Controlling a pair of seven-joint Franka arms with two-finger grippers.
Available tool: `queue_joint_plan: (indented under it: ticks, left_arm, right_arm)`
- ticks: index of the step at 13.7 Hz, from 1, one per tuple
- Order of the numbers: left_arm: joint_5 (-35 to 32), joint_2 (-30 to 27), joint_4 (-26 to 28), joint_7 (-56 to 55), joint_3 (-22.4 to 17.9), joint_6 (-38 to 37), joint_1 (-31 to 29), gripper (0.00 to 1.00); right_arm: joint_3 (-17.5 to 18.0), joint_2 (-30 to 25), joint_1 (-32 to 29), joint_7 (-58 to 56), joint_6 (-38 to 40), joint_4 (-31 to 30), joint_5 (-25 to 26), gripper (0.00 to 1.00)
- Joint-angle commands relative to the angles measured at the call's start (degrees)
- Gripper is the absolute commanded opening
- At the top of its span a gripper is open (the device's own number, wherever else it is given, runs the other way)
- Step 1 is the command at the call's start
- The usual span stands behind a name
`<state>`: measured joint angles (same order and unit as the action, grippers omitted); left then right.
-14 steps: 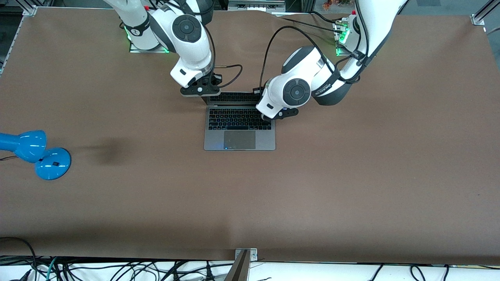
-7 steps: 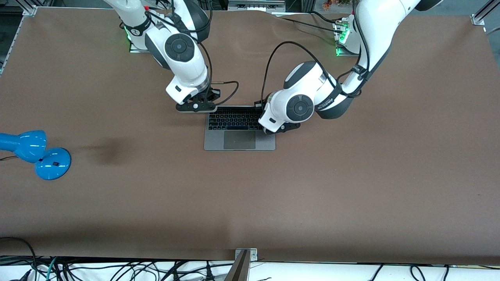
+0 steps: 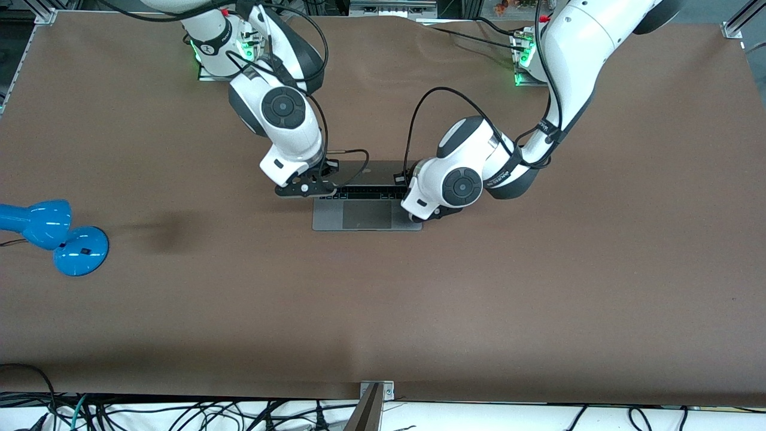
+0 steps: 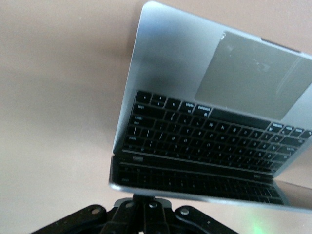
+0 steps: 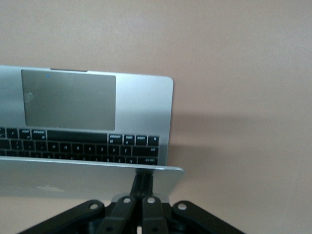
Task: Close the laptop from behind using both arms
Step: 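Push the laptop screen down shut with both grippers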
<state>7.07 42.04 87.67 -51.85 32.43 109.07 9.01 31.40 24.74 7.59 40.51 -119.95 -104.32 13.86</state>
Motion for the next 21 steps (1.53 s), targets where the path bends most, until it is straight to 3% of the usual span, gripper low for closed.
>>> queue_joint_plan:
  ticks: [1, 5, 8, 21]
  left_arm:
    - [-1.71, 3.30, -4.16, -0.09, -1.40, 0.09, 1.79, 0.00]
    - [-1.62, 6.38, -8.47, 0.00, -7.29, 0.18, 6.71, 0.00]
    - [-1.62, 9.28, -11.11, 0.00, -7.82, 1.05, 7.16, 0.00]
    - [-3.29, 12.63, -11.12, 0.26, -8.70, 5.37, 7.16, 0.00]
  right_arm:
    - [-0.37, 3.91, -0.12, -0.08, 0.42, 4.55, 1.60, 0.00]
    - [-0.46, 8.21, -0.12, 0.01, -0.19, 7.37, 5.47, 0.00]
    - [-0.98, 12.16, -0.12, -0.08, -3.61, 9.30, 6.35, 0.00]
    - [-1.17, 23.16, 0.32, -0.17, -14.07, 9.93, 18.65, 0.00]
